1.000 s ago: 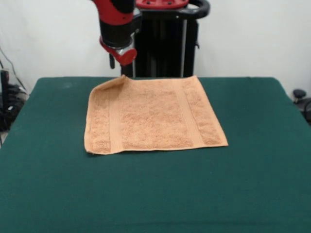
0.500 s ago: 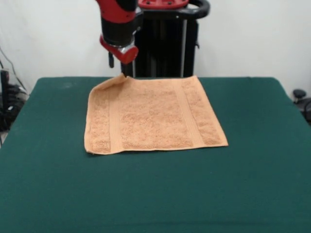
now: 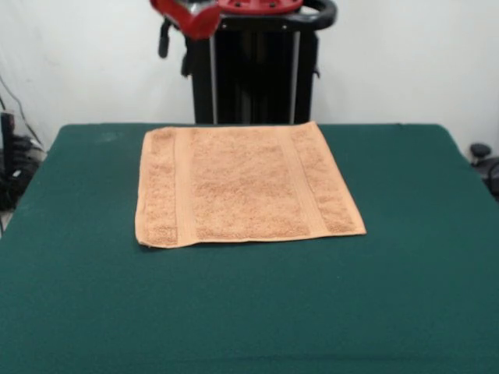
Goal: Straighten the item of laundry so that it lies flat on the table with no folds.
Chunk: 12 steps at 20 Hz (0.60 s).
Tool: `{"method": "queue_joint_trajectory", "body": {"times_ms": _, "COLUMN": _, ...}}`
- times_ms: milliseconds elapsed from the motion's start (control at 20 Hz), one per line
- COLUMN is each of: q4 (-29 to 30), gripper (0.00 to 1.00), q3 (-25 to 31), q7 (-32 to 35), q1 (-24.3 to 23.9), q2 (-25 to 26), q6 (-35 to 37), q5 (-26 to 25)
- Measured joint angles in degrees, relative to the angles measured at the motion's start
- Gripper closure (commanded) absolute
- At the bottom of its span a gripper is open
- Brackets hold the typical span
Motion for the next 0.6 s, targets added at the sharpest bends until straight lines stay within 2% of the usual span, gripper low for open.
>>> {"method": "queue_joint_trajectory", "body": {"times_ms": 100, "q4": 0.05, "gripper": 0.0, "q3": -0.07, "q7": 0.0, "q1": 0.17, "q2": -3.75, "q6": 2.12, "q5": 0.67}}
{"method": "queue_joint_trajectory", "body": {"times_ms": 250, "q4": 0.1, "gripper": 0.0, "q3": -0.17, "q7": 0.0, "q1": 0.06, "q2": -6.68, "q6": 2.44, "q5": 1.2}}
{"method": "queue_joint_trajectory", "body": {"times_ms": 600, "q4": 0.63, "gripper": 0.0, "q3": 0.24, "q7": 0.0, "q1": -1.3, "q2": -6.55, "q6": -3.83, "q5": 1.75}}
